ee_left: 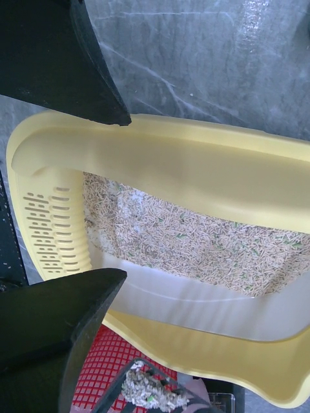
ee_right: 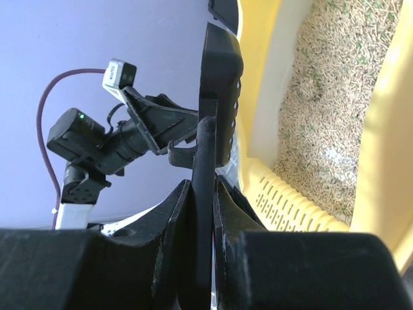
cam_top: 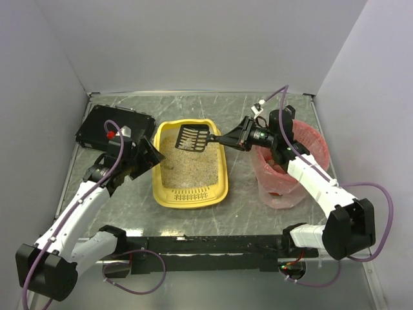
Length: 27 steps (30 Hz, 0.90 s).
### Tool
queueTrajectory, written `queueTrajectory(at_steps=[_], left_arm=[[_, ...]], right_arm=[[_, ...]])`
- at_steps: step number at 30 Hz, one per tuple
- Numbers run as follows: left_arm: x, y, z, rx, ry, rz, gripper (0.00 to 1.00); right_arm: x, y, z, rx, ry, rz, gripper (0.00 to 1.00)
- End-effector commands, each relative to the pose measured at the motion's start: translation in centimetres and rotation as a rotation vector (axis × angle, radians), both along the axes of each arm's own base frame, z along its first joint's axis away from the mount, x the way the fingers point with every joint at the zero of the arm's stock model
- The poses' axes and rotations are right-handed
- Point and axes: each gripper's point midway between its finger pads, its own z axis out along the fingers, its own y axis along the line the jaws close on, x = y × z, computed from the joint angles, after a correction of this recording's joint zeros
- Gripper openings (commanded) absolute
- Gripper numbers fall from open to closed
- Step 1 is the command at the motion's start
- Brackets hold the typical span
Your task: Clean the litter box
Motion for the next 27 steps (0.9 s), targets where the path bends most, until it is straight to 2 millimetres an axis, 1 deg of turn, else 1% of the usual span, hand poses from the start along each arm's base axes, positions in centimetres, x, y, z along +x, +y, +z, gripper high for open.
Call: queueTrajectory(at_steps=[1,2,3,4,5,6,8,10,11,12,13,14,15,17,18,19,20,21,22,23,24,25,26,27], left_arm=[[0.1,0.2,0.6,0.002,-0.028,0.002,0.97],[0.0,0.3,0.5,0.006,-0.024,0.006,0.97],[-0.1,0.5,0.4,0.008,-0.023,0.014,0.97],[-0.4,0.7,0.3,0.009,-0.025,0.021,0.97],[-0.5,0.6,0.1,0.001,-0.022,0.023,0.97],[-0.4,0.5,0.1,-0.007,-0.029,0.021,0.97],[-0.5,0.1,0.0,-0.023,-0.024,0.002,0.97],[-0.4,0.0,0.1,-0.012,-0.012,-0.006,0.97],[-0.3,0.2,0.2,-0.004,-0.011,0.001,0.97],[-0.2,0.1,0.2,-0.003,-0.015,-0.003,0.97],[-0.1,0.1,0.1,-0.004,-0.018,-0.005,0.97],[-0.1,-0.1,0.1,-0.015,-0.019,-0.012,0.97],[0.0,-0.4,0.3,-0.022,-0.027,-0.021,0.97],[0.1,-0.6,0.4,-0.027,-0.025,-0.032,0.97],[0.1,-0.6,0.6,-0.025,-0.026,-0.032,0.97],[0.0,-0.5,0.5,-0.023,-0.021,-0.031,0.97],[0.0,-0.5,0.6,-0.023,-0.029,-0.033,0.97],[-0.1,-0.4,0.5,-0.025,-0.036,-0.030,0.97],[0.2,-0.5,0.9,-0.033,-0.059,-0.028,0.97],[0.3,-0.6,1.1,-0.038,-0.072,-0.027,0.97],[0.3,-0.7,1.2,-0.046,-0.080,-0.033,0.97],[0.5,-0.8,1.4,-0.050,-0.087,-0.036,0.97],[0.6,-0.9,1.7,-0.055,-0.097,-0.039,0.97],[0.8,-1.0,1.8,-0.055,-0.099,-0.044,0.97]], right_arm=[[-1.0,0.3,1.3,0.006,-0.023,0.045,0.00],[-1.9,-0.2,1.0,-0.005,-0.030,0.032,0.00],[-2.0,-0.8,0.6,-0.037,-0.047,0.006,0.00],[-1.8,-1.2,0.5,-0.057,-0.050,-0.031,0.00],[-0.6,-1.5,1.4,-0.060,-0.098,-0.088,0.00],[-0.1,-1.1,2.3,-0.019,-0.097,-0.093,0.00],[0.4,0.6,4.2,0.051,-0.121,-0.015,0.00],[0.2,0.6,4.0,0.016,-0.110,0.004,0.00],[0.6,-0.4,2.6,-0.046,-0.069,-0.076,0.00],[0.8,-0.6,2.6,-0.044,-0.084,-0.097,0.00],[0.7,-0.4,2.1,-0.021,-0.076,-0.092,0.00],[1.2,0.3,3.1,0.050,-0.088,-0.073,0.00],[0.4,0.9,3.1,0.073,-0.068,-0.007,0.00],[0.1,1.1,3.5,0.068,-0.070,0.023,0.00],[0.2,0.5,3.1,0.044,-0.051,-0.004,0.00],[-0.3,-0.1,3.7,0.044,-0.065,-0.014,0.00],[-0.1,-1.1,4.1,0.044,-0.070,-0.043,0.00],[-0.5,-1.8,3.7,0.039,-0.028,-0.054,0.00],[-1.3,-2.3,4.2,0.056,-0.020,-0.042,0.00],[-1.4,-3.4,4.6,0.088,0.004,-0.063,0.00],[-1.6,-3.9,4.9,0.109,0.004,-0.069,0.00],[-2.6,-4.3,5.1,0.129,0.008,-0.056,0.00],[-2.9,-4.8,5.2,0.134,0.014,-0.058,0.00],[-2.6,-5.9,5.3,0.130,0.017,-0.091,0.00]])
